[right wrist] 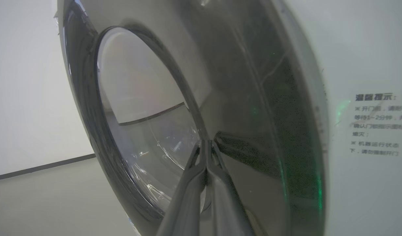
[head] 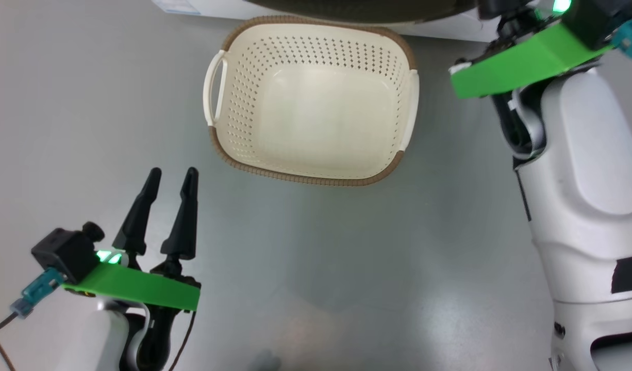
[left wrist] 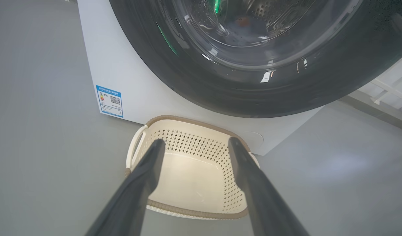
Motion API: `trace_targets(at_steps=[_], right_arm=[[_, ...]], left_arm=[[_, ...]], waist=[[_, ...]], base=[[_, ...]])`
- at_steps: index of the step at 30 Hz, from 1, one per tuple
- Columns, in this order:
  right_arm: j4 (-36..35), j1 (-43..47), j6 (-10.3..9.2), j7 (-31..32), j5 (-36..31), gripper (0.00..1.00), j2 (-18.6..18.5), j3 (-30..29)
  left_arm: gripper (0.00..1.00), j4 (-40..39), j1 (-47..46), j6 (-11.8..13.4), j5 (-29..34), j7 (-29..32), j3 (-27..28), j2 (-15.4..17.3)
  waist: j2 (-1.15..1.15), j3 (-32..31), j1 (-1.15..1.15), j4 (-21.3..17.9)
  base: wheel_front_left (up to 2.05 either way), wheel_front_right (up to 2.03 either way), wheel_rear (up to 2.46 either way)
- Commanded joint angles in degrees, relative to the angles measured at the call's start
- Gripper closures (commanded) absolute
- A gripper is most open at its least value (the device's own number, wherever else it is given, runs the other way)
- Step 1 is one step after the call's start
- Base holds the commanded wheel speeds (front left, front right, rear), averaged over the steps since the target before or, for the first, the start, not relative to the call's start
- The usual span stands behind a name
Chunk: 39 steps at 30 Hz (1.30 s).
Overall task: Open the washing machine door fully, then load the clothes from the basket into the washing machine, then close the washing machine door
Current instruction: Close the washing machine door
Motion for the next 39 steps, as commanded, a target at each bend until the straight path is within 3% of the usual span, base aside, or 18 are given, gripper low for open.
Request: trace_targets(at_steps=[1,10,19,29,39], right_arm=[[-1.24,-1.71,0.07,-0.25,-0.53,1.0,1.38,-1.43],[-1.33,-7.02,0.07,-0.25,-1.6,1.0,1.38,-7.34],[-1.26,-9.53,0.07,-0.25,-2.76,1.0,1.38,-7.53],[-2.58,-3.26,0.07,-0.25,0.43,1.0,1.38,-2.52],[-3.05,8.79,0.07,-0.25,1.73,1.0,1.38,1.64]], left_arm=[[0.0,-1.27,-1.15,-0.14,-0.47,-0.36,1.38,1.67],[0.0,-1.49,-0.75,-0.14,-1.82,-0.36,-0.06,0.65],[0.0,-1.74,-1.5,-0.14,-1.92,-0.36,0.1,0.66],[0.0,-1.67,-1.13,-0.14,-1.35,-0.36,1.0,1.0],[0.0,-1.41,0.92,-0.14,-0.12,-0.36,2.65,1.23]], waist=[[0.0,0.87,0.0,1.03],[0.0,2.87,0.0,3.3],[0.0,3.91,0.0,3.13],[0.0,0.99,0.0,0.92],[0.0,-4.81,0.0,-1.98]], base=[[0.0,0.0,0.0],[0.0,0.0,0.0],[0.0,0.0,0.0],[0.0,0.0,0.0],[0.0,0.0,0.0]])
